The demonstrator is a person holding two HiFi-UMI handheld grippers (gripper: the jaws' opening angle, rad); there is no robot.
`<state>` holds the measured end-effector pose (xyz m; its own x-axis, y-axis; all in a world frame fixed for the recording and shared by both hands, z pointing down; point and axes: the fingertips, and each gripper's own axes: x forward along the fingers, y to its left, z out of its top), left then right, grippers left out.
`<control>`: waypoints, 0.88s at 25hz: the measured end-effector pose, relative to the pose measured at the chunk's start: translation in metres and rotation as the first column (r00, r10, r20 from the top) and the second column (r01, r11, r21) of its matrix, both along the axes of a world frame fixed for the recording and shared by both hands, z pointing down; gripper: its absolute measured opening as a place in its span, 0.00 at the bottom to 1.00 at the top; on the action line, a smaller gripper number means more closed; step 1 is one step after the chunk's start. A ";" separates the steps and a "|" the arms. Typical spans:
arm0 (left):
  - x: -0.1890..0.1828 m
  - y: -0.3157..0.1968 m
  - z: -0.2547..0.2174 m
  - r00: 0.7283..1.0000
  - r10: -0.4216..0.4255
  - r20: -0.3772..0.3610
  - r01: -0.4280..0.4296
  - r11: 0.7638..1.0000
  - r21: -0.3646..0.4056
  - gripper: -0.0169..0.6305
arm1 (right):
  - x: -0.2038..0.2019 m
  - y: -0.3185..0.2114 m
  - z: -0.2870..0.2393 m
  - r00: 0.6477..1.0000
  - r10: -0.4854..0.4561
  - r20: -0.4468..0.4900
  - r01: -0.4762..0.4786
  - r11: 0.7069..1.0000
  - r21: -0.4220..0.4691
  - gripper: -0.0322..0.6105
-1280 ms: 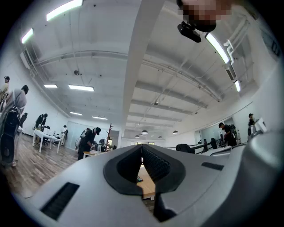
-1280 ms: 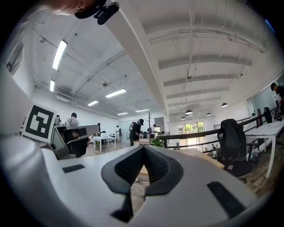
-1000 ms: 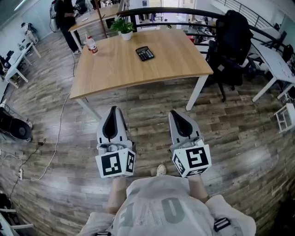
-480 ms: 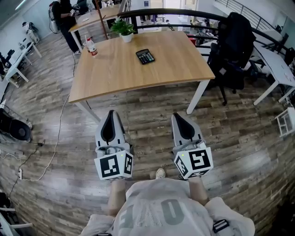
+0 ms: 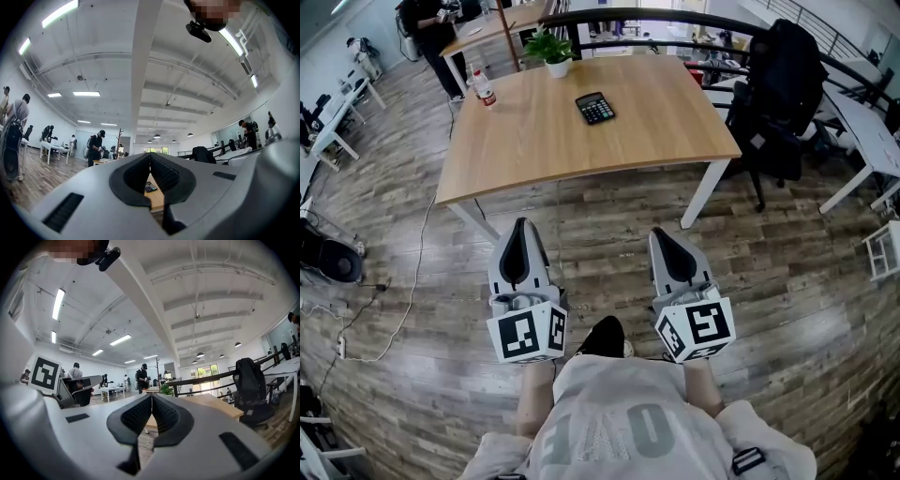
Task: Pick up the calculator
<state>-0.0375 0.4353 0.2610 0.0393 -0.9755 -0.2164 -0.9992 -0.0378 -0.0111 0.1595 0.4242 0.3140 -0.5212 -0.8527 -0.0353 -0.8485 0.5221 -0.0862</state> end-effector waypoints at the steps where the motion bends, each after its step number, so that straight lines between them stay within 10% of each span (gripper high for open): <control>1: 0.000 -0.002 0.000 1.000 0.000 -0.004 0.000 1.000 0.002 0.04 | 0.001 -0.001 -0.001 1.000 -0.001 -0.001 0.001 1.000 0.004 0.08; 22: -0.012 -0.194 0.035 0.995 0.073 -0.066 -0.074 0.997 -0.013 0.04 | -0.001 -0.167 0.005 0.990 0.074 -0.119 -0.069 0.997 0.043 0.08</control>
<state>-0.0491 0.2411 0.2961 0.0969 -0.9737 -0.2061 -0.9923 -0.1105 0.0553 0.1586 0.2571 0.3186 -0.4616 -0.8871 -0.0095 -0.8866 0.4609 0.0376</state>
